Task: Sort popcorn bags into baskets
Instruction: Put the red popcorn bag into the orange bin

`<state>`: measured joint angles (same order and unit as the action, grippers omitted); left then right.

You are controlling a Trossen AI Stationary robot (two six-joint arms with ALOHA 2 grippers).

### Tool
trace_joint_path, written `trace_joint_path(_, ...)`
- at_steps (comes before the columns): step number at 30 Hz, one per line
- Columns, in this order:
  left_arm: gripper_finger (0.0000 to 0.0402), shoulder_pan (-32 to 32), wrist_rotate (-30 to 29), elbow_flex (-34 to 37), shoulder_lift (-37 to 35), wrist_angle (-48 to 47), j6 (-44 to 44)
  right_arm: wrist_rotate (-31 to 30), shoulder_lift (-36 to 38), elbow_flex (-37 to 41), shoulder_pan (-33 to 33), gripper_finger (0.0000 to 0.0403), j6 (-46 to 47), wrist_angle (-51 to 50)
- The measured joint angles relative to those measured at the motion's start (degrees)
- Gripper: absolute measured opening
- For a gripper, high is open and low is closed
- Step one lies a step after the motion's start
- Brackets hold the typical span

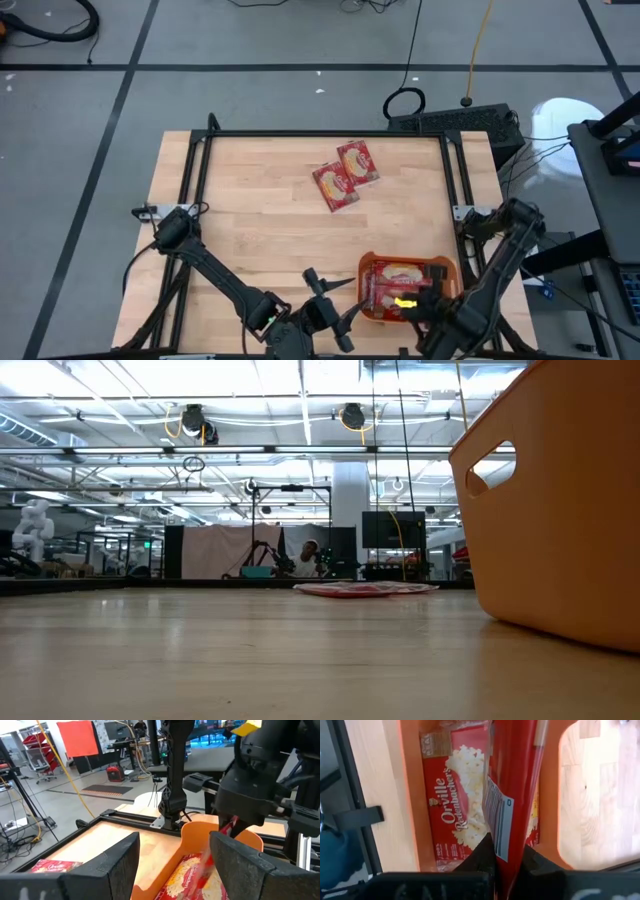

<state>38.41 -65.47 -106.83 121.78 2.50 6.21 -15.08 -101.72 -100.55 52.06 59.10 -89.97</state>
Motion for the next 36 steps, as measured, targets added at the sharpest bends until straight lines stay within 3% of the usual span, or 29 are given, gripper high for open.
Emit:
trace_joint_path(27, 0.0243, -1.5, 4.0, 0.0, 0.0, -0.4, 0.8, 1.9, 0.4, 0.0, -6.2, 0.0008, -13.3, 0.0)
trace_joint_path(31, 0.0243, -1.7, 4.0, 0.0, 0.0, -5.1, 3.9, 0.7, 1.1, 0.1, -6.4, 0.0009, -15.4, -0.1)
trace_joint_path(36, 0.0243, -2.2, 5.3, 0.0, 0.0, -15.1, 14.2, -1.6, 1.9, 0.1, -7.0, 0.0009, -17.1, -0.1)
